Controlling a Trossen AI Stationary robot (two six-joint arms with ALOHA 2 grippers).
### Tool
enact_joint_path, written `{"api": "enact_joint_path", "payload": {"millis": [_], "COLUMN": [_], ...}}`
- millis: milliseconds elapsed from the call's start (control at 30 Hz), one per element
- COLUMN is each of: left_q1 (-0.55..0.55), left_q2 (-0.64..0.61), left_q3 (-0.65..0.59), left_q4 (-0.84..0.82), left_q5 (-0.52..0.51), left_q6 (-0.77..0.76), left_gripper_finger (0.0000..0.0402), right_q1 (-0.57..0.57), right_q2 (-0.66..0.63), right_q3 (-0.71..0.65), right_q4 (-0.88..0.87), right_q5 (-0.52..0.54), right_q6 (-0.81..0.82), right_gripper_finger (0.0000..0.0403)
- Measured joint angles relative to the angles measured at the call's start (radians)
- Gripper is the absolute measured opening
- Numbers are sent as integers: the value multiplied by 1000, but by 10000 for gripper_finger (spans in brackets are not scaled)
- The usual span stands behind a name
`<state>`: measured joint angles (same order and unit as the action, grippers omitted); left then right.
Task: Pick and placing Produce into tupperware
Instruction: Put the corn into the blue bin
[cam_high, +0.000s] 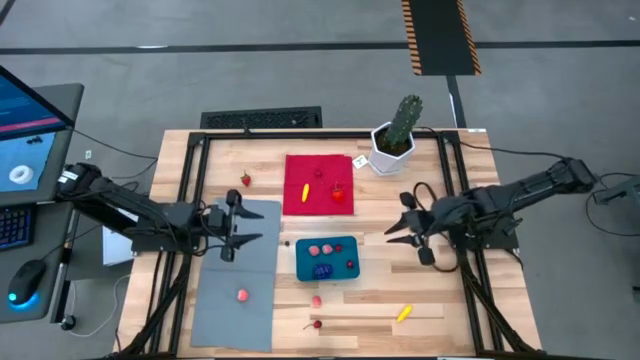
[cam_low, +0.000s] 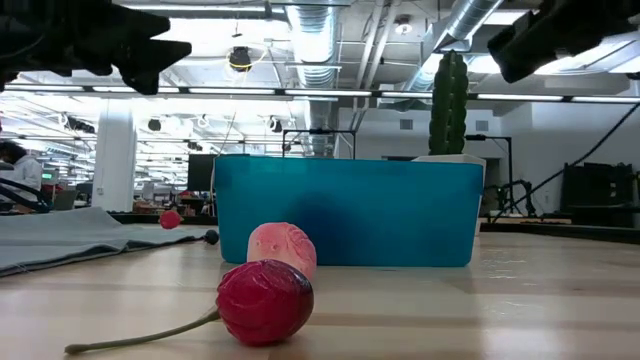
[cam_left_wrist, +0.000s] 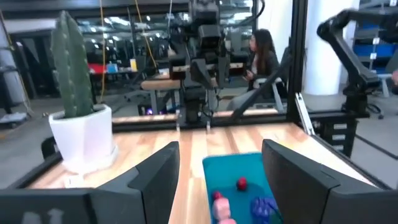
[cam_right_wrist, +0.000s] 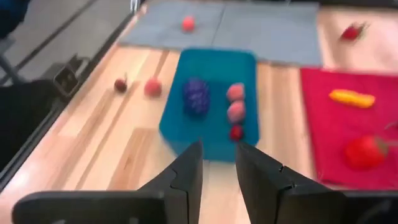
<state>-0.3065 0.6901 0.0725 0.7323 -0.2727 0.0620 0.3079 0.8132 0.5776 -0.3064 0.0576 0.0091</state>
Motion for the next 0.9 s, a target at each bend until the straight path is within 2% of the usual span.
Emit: {"api": "enact_joint_path", "payload": {"millis": [267, 600, 733, 900], "left_q1": [0, 0, 0, 0], "left_q2": [-1, -3, -3, -3], "left_q3": [0, 0, 0, 0], "left_q4": [-29, -25, -24, -24], "left_q5": [48, 40, 39, 37], "left_q6": [-62, -32, -29, -29], "left_gripper_finger": [219, 219, 219, 219], "right_q1": [70, 265, 341, 427], "right_q2": [137, 417, 532, 660], "right_q3": [122, 253, 292, 324], "right_q4": [-148, -217, -241, -277], "right_q5": [-6, -7, -28, -39], "right_q6": [208, 383, 468, 541], "right_gripper_finger": [118, 121, 143, 192]}}
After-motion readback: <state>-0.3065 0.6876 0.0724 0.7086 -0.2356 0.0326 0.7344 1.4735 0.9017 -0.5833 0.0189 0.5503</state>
